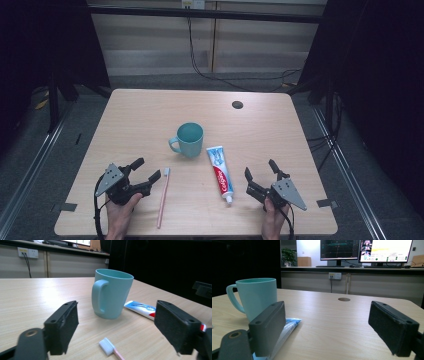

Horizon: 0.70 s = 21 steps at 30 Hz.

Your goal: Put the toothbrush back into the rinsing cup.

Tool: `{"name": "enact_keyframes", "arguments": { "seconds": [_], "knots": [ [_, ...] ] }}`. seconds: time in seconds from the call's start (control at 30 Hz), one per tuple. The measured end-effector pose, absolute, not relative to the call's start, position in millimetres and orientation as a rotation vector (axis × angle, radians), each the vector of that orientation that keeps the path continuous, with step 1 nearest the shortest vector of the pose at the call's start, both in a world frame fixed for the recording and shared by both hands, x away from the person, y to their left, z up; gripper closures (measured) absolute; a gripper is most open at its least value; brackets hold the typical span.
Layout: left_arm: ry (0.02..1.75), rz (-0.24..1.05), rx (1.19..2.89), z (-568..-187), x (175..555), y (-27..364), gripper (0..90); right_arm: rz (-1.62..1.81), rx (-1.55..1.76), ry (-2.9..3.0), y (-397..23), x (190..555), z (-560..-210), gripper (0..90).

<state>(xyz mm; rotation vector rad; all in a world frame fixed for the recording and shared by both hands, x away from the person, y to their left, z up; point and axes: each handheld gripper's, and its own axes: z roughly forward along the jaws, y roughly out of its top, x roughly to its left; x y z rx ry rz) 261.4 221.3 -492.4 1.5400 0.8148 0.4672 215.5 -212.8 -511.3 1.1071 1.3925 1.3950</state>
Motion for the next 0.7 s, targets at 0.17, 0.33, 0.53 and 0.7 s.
{"name": "enact_keyframes", "arguments": {
  "seconds": [0.17, 0.33, 0.53, 0.7],
  "knots": [
    [0.817, 0.435, 1.559, -486.2, 259.2, 222.2, 21.4, 1.379, 1.117, 1.387, -212.3, 215.9, -511.1, 13.7],
    [0.815, 0.449, 1.614, -479.4, 259.6, 220.1, 24.4, 1.378, 1.117, 1.387, -212.2, 215.9, -511.0, 13.6],
    [0.836, 0.387, 1.650, -465.0, 261.6, 217.2, 29.8, 1.378, 1.117, 1.384, -212.2, 215.7, -511.1, 13.7],
    [0.863, 0.331, 1.700, -456.8, 267.2, 218.7, 33.5, 1.379, 1.118, 1.383, -212.2, 215.5, -511.2, 13.7]
  ]
}}
